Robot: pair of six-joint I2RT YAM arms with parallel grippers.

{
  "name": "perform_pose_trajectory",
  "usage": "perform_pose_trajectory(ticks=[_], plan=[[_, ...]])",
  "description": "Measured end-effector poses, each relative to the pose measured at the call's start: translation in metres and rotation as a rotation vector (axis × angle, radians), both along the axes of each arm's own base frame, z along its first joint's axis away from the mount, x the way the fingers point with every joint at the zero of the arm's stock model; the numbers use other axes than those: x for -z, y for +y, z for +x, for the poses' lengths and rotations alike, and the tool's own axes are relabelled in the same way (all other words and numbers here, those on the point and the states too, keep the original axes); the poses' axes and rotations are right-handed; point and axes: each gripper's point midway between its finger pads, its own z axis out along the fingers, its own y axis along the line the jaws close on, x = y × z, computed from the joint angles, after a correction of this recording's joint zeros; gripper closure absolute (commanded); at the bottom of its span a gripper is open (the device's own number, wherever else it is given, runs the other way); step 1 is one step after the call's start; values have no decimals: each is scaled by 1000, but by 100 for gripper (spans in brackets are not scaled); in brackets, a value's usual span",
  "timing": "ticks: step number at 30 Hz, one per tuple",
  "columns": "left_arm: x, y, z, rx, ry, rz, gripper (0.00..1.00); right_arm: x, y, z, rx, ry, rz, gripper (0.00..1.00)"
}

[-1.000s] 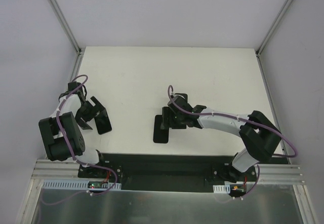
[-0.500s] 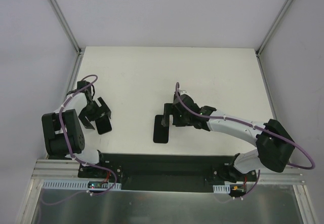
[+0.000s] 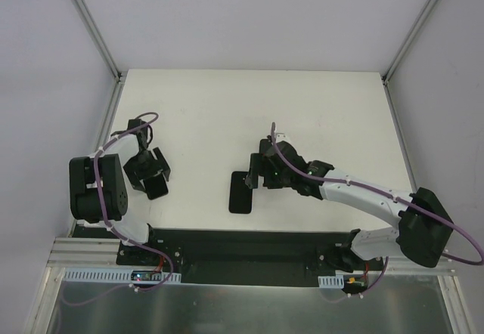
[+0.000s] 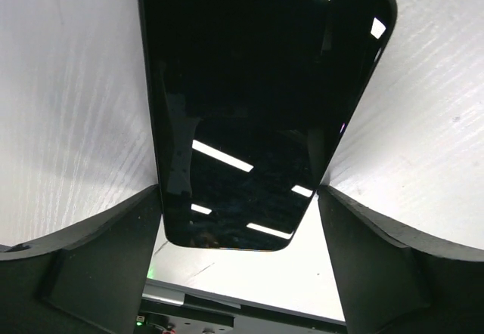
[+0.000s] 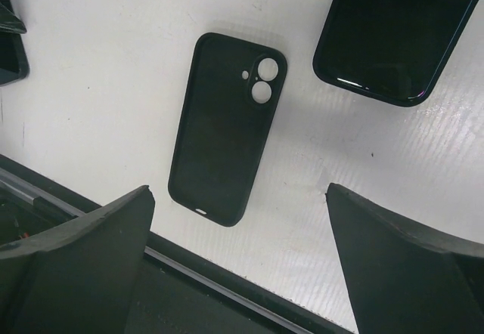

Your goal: Put the phone into the phone case

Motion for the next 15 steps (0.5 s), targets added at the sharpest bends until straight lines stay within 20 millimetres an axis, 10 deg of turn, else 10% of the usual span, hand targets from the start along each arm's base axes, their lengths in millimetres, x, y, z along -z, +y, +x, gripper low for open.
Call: perform_pose_trajectory(ticks=[15], plan=[[-1, -22, 5, 125, -7, 21, 50, -18, -46, 15, 77, -41, 57, 1]])
